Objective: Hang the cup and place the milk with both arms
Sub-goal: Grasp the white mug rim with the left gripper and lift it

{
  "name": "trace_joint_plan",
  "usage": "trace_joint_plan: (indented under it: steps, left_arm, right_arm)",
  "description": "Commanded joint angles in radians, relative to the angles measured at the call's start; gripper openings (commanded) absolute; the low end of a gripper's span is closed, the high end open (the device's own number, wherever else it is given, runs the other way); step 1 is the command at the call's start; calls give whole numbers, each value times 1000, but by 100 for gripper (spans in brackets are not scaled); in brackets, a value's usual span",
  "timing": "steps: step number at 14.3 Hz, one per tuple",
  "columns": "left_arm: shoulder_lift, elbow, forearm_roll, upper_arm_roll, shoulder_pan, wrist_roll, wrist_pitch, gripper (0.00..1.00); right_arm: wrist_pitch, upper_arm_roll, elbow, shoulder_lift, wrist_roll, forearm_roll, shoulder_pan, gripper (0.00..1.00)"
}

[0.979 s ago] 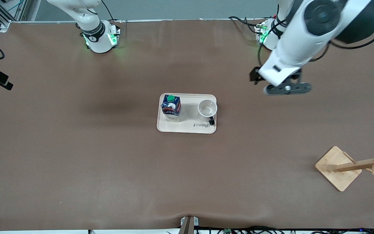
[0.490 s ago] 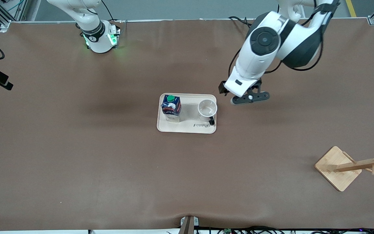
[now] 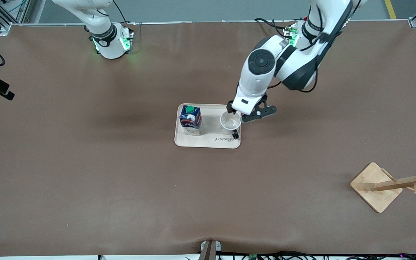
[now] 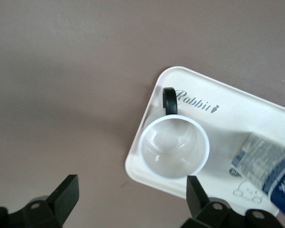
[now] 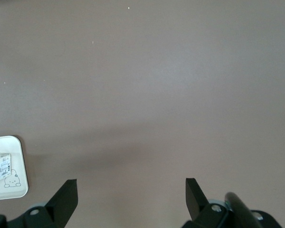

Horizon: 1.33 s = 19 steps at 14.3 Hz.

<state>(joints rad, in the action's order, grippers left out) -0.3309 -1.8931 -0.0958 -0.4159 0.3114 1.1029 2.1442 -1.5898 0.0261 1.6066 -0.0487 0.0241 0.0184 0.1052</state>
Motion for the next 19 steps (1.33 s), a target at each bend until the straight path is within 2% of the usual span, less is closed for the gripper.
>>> trace_joint_plan:
  steps: [1, 5, 9, 11, 12, 14, 15, 17, 19]
  left_arm:
    - [-80, 9, -97, 0, 21, 133, 68, 95]
    - [-172, 9, -191, 0, 32, 251, 157, 82]
    - [-206, 9, -208, 0, 41, 284, 158, 63]
    - [-211, 11, -208, 0, 46, 291, 158, 47]
    - [-211, 11, -208, 0, 52, 291, 158, 36]
    - [-203, 11, -208, 0, 52, 291, 157, 7]
    - [-195, 14, -209, 0, 43, 290, 152, 0]
    - [-162, 17, -209, 0, 38, 269, 146, 0]
    - [-107, 32, -208, 6, 31, 204, 87, 0]
  right_arm:
    - [14, -14, -22, 9, -7, 3, 22, 100]
    - [13, -14, -22, 10, -9, 3, 22, 100]
    - [13, -14, -22, 10, -9, 3, 22, 100]
    - [13, -14, -22, 10, -7, 3, 22, 100]
    - [13, -14, -22, 10, -9, 3, 22, 100]
    - [13, -14, -22, 10, -7, 3, 22, 100]
    - [13, -14, -22, 10, -7, 3, 22, 100]
    - [13, -14, -22, 10, -9, 3, 22, 100]
    - [13, -14, -22, 10, -7, 5, 22, 100]
